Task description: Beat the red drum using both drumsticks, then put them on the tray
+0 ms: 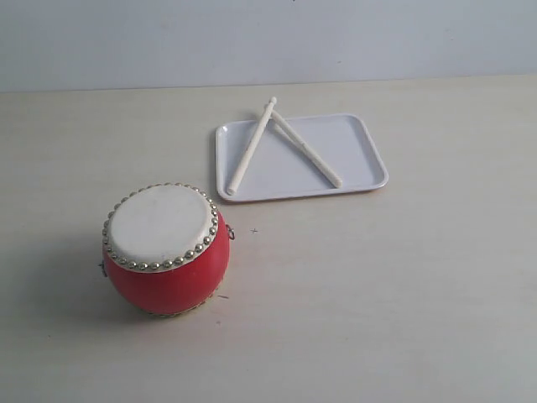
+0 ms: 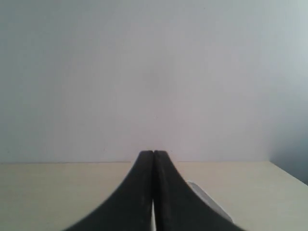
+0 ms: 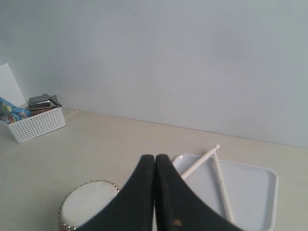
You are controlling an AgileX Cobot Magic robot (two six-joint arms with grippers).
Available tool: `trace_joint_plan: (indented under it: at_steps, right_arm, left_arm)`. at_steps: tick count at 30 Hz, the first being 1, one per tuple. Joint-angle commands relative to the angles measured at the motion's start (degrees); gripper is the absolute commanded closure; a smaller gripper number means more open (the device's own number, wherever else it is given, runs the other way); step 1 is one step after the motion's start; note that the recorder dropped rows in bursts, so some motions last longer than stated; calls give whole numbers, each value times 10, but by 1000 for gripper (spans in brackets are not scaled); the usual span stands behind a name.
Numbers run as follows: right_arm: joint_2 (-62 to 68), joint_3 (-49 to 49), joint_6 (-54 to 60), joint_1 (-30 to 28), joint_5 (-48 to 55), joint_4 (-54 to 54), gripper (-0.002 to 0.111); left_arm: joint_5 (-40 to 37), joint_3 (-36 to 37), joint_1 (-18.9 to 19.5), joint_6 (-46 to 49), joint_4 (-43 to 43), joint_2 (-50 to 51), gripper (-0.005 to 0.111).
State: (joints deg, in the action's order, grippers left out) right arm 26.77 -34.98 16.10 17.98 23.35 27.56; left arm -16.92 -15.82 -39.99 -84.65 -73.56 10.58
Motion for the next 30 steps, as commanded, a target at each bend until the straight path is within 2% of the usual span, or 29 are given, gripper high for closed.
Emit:
trace_joint_plan:
  at_steps: [1,8,15,18,25,30]
  right_arm:
    - [-67,60,9,0,-16,18,108]
    - [-147,162,9,0,-39,38,108]
    - [-225,257,12,0,-118,83,108]
    - [-252,288,30,0,-128,89,108]
    - [-268,344,32,0,-136,99,108]
    - [-268,350,44,0,-127,97,108]
  left_arm:
    - [12,49,0,-26,-6,-39,107]
    - [32,112,0,-62,-36,-77,107]
    - [70,157,0,-75,-62,-106,107]
    - [100,158,0,-79,-82,-106,107]
    - [116,158,0,-79,-94,-106,107]
    - [126,158,0,-79,-94,-106,107]
